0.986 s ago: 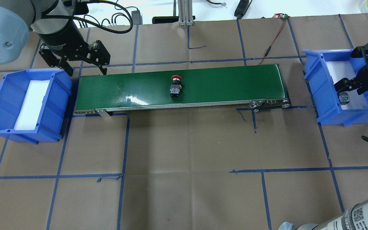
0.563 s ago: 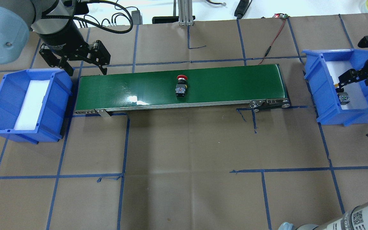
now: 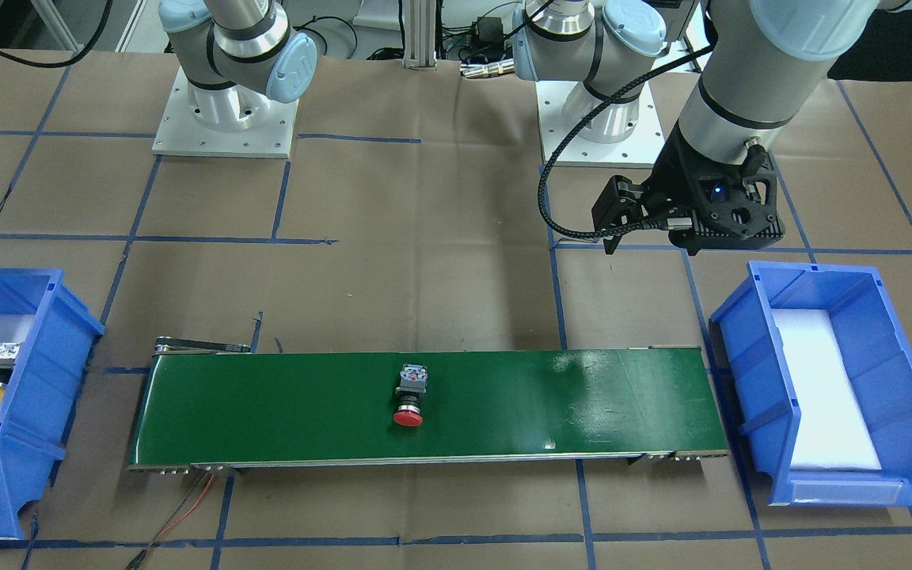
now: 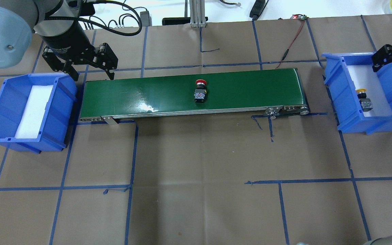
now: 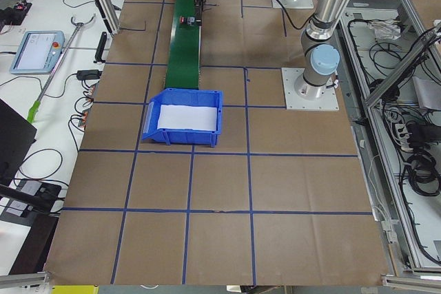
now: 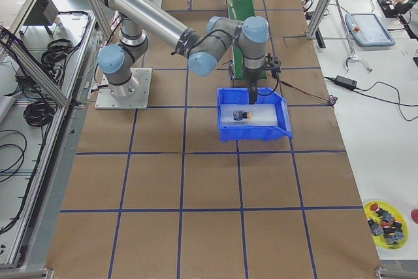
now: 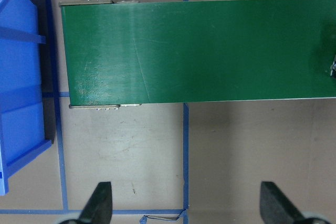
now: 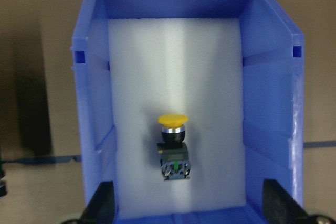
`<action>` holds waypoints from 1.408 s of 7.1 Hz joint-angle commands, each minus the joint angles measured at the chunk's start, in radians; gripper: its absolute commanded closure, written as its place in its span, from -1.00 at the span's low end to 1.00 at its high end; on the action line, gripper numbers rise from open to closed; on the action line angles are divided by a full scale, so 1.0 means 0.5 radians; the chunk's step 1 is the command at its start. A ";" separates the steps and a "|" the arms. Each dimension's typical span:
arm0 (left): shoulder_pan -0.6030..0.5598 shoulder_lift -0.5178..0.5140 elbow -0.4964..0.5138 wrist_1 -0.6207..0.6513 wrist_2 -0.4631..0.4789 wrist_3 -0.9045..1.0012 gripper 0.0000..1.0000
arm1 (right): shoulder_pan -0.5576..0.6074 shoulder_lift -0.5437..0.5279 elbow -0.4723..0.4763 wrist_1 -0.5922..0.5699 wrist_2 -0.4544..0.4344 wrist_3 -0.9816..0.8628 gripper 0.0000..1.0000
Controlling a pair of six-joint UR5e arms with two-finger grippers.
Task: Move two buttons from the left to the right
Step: 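Move the right gripper back over the red button on the belt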
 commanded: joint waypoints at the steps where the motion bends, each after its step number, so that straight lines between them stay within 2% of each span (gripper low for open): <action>1: 0.000 0.000 0.000 0.002 0.001 0.000 -0.99 | 0.245 -0.229 -0.049 0.443 -0.006 0.465 -0.99; 3: 0.000 0.000 0.000 -0.001 0.001 0.009 -0.99 | 0.537 -0.288 -0.040 0.502 -0.006 0.882 -1.00; 5: 0.000 0.000 0.000 -0.001 -0.002 0.012 -0.99 | 0.715 -0.273 -0.040 0.496 0.000 1.122 -1.00; 10: 0.000 0.000 0.000 0.002 0.001 0.012 -0.99 | 0.738 -0.264 -0.030 0.502 0.016 1.157 -0.99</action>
